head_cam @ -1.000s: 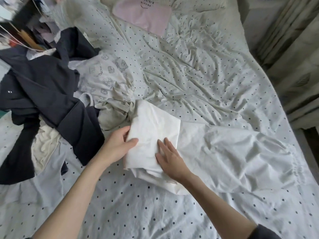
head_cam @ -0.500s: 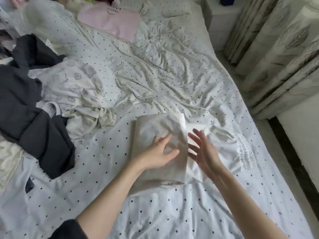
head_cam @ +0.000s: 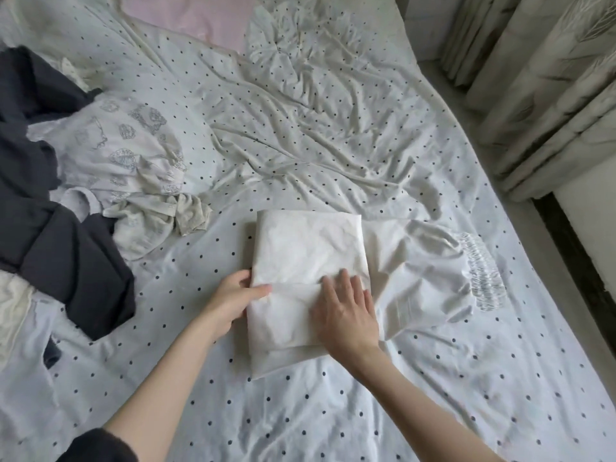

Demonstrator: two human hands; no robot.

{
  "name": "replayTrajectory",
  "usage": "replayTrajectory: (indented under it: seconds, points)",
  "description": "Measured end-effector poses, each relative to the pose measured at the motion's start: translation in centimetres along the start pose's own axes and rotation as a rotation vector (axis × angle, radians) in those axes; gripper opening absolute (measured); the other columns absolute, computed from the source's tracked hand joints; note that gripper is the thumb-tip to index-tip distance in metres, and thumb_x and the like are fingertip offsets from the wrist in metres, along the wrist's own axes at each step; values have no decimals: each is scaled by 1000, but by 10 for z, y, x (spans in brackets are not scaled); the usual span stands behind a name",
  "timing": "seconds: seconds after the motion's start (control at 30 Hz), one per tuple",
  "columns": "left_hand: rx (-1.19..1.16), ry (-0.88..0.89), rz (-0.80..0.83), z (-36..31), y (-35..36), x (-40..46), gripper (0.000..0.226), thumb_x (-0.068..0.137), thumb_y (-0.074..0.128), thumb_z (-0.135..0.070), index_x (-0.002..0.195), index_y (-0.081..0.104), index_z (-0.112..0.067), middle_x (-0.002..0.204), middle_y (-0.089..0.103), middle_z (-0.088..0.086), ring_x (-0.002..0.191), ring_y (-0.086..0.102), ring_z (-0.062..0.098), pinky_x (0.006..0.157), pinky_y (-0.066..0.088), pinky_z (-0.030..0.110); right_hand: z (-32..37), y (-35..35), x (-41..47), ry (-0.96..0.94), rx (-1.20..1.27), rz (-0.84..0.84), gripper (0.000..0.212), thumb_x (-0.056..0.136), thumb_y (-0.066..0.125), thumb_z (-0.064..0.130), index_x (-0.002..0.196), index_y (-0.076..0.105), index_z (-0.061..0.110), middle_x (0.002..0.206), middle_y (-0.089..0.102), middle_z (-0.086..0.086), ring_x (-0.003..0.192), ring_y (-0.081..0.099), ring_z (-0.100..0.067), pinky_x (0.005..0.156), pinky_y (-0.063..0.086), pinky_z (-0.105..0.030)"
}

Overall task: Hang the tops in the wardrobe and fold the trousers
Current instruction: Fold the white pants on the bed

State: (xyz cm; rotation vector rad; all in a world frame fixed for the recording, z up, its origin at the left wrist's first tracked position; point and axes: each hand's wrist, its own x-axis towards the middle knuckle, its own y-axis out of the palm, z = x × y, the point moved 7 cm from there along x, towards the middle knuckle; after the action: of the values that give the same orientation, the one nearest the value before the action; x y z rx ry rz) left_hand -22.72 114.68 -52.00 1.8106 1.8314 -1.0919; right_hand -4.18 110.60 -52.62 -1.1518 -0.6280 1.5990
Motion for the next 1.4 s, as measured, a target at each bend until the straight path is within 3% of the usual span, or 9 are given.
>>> replayTrajectory:
  seconds: [0.2, 0.3, 0.47, 0.6, 0.7, 0.83, 0.97, 1.07, 1.4]
  points:
    - [-53, 180, 24, -43, -41, -29, 24, 82, 64, 6, 92, 60, -16, 99, 68, 8, 74, 65, 9, 69, 50, 21, 41, -3, -2, -57, 203, 170, 60, 97, 36, 43, 150, 13, 24, 159, 0, -8, 145, 2, -25, 117, 3, -36]
    - [-27, 279, 0, -81, -66, -50, 29, 69, 72, -2, 90, 59, -19, 91, 68, 3, 64, 65, 0, 59, 50, 13, 80, 3, 6, -114, 508, 225, 59, 98, 39, 38, 150, 15, 25, 159, 0, -4, 146, 2, -20, 118, 4, -32]
    - [74, 392, -36, -120, -51, -74, 26, 85, 61, 1, 88, 52, -23, 86, 62, -1, 70, 59, 6, 62, 46, 13, 82, -6, 14, -14, 1053, 313, 43, 99, 41, 33, 142, 39, 28, 150, 31, 11, 141, 23, -8, 118, 16, -33]
    - [202, 437, 172, -118, 19, -85, 29, 85, 66, -10, 104, 47, -21, 93, 55, 2, 73, 53, 7, 60, 44, 12, 19, -41, -4, 165, 1426, 243, 41, 99, 32, 43, 129, 50, 22, 131, 53, 6, 112, 58, -16, 96, 47, -38]
    - [236, 455, 402, -104, 78, -93, 31, 89, 61, -12, 116, 50, -21, 95, 54, 0, 81, 55, 12, 66, 48, 15, -29, -68, -19, 224, 1592, 143, 50, 98, 25, 49, 123, 56, 19, 117, 64, -3, 93, 64, -17, 77, 51, -33]
    - [565, 744, 233, -80, 102, -77, 36, 93, 54, -19, 130, 51, -20, 131, 49, -3, 125, 43, 10, 103, 33, 18, -70, -72, -33, 355, 1349, 5, 35, 99, 39, 42, 116, 61, 20, 106, 69, -2, 78, 64, -9, 61, 46, -23]
    - [920, 835, 130, -46, 105, -53, 66, 85, 22, -47, 146, 31, -22, 153, 10, -12, 144, 0, 12, 115, 3, 27, -91, -72, -31, 373, 901, -356, 47, 97, 48, 26, 141, 39, 15, 145, 42, -6, 131, 42, -20, 110, 31, -35]
    - [1149, 917, 61, -26, 110, -37, 63, 84, 27, -40, 146, 28, -24, 154, 12, 2, 143, 8, 32, 110, 19, 49, -51, -84, -26, 91, 368, -586, 44, 96, 37, 21, 138, 44, 9, 147, 37, -15, 139, 30, -29, 114, 21, -39]
    - [1288, 927, -183, 18, 126, 23, 55, 92, 34, -41, 145, 30, -29, 154, 26, 4, 143, 21, 23, 110, 19, 55, -84, 21, 51, -51, -153, -359, 53, 94, 30, 38, 144, 32, 22, 152, 29, -12, 141, 20, -27, 112, 14, -49]
